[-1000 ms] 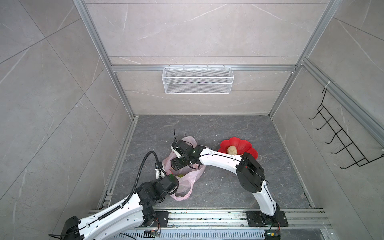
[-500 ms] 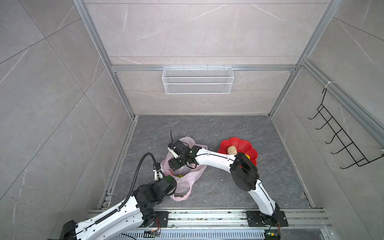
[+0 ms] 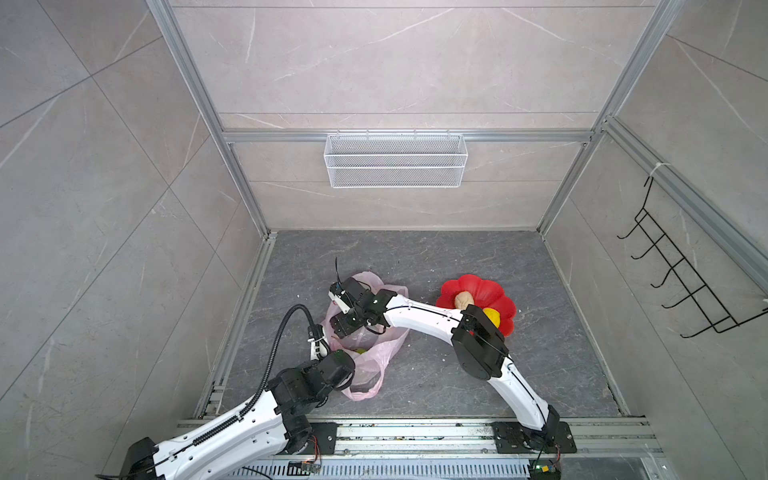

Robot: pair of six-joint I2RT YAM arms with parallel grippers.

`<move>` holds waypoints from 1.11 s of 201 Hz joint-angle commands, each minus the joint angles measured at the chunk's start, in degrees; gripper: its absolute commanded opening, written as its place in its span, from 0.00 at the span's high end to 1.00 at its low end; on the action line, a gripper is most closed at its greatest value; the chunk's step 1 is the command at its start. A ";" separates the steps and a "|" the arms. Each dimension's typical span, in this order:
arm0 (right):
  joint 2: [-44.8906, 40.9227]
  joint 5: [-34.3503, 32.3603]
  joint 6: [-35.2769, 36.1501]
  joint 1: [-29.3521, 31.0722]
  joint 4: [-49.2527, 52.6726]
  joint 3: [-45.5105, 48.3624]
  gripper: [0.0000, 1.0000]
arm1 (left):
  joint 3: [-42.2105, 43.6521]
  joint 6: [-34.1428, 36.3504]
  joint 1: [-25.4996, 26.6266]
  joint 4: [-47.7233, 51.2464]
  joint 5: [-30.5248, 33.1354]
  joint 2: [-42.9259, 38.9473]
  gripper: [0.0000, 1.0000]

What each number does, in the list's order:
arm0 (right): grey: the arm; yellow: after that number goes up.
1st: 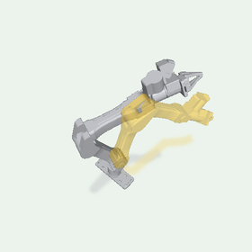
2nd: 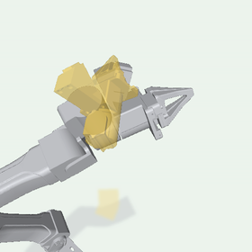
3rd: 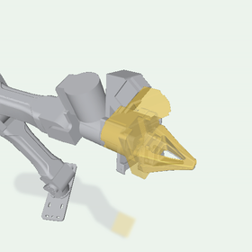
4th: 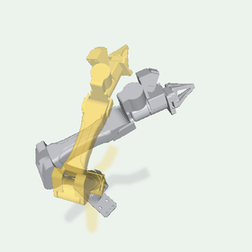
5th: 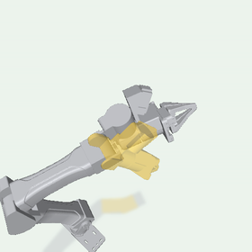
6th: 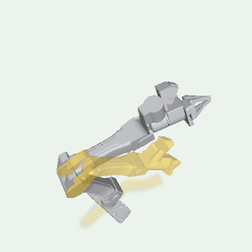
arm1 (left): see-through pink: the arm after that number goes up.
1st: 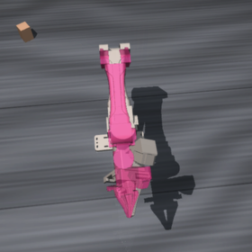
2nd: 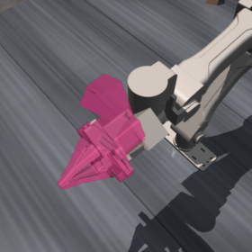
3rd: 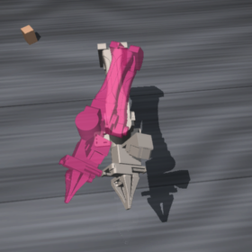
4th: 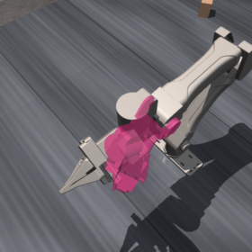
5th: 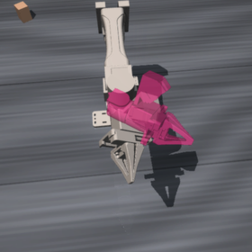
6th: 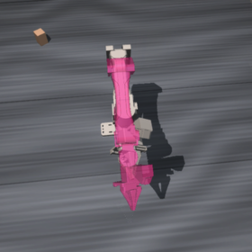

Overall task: Take the fake fruits out of the plastic bag
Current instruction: 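Move right gripper back into the pink bag while left holds rim, then grasp the cream fruit inside the bag with right gripper and lift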

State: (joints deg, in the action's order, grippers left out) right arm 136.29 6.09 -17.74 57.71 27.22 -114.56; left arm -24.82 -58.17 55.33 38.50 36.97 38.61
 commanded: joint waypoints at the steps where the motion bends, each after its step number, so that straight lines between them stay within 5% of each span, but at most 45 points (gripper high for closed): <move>1: 2.50 -0.33 0.32 0.16 1.36 -2.60 0.24 | 0.21 1.04 -0.22 -0.84 0.38 -0.11 1.00; 75: 6.06 -1.83 -1.24 0.12 3.36 -7.19 0.21 | 0.81 1.26 -0.32 -2.02 -0.23 -0.22 1.00; 130: 5.05 -1.69 -1.34 0.15 4.28 -7.39 0.38 | 0.76 1.22 -0.32 -2.09 0.21 -0.20 1.00; 223: -4.10 2.79 -1.39 0.03 8.38 -4.13 0.50 | -2.46 0.80 -0.40 0.36 5.45 -2.88 1.00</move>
State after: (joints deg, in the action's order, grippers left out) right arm 138.04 6.66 -18.61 57.84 33.30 -120.20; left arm -24.75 -57.82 55.24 38.00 38.87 37.58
